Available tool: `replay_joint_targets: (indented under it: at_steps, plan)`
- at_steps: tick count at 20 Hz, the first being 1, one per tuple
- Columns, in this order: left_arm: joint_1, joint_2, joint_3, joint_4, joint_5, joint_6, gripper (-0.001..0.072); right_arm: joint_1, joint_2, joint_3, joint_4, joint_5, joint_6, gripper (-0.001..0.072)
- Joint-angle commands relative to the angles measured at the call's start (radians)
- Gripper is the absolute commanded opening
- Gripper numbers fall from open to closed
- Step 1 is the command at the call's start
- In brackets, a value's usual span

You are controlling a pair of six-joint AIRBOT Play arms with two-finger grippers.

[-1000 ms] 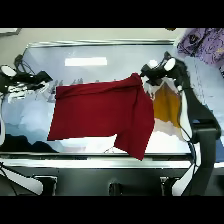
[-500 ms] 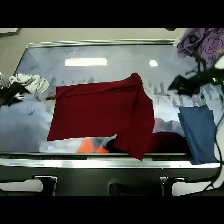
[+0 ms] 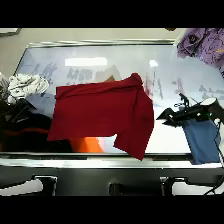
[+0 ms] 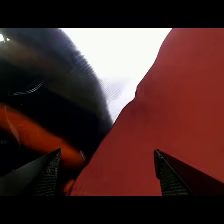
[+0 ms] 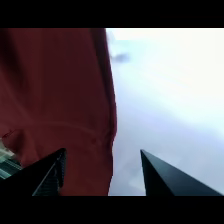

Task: Fold the clothes and pants, and hang the long-sleeved shirts on hangers.

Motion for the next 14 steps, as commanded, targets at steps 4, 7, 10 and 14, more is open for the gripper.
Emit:
replay_joint_targets:
  at_steps: [4,7,10,14]
  plan:
    - [-0.002,-0.005,-0.014,0.0,0.002,0.0,0.0665,-0.003,-0.071,-0.082,0.154,-0.055,-0.117,0.0534]
    - [0.0,-0.005,-0.014,0.001,0.002,0.0,0.0666,0.016,-0.1,-0.083,0.154,-0.04,-0.121,0.0451]
    - [0.0,-0.008,-0.014,0.0,-0.01,-0.001,0.0665,0.072,-0.11,-0.083,0.151,-0.033,-0.124,0.0319]
    - [0.014,0.003,-0.052,0.001,-0.072,0.048,0.0657,0.076,-0.08,-0.083,0.156,-0.044,-0.129,0.0029]
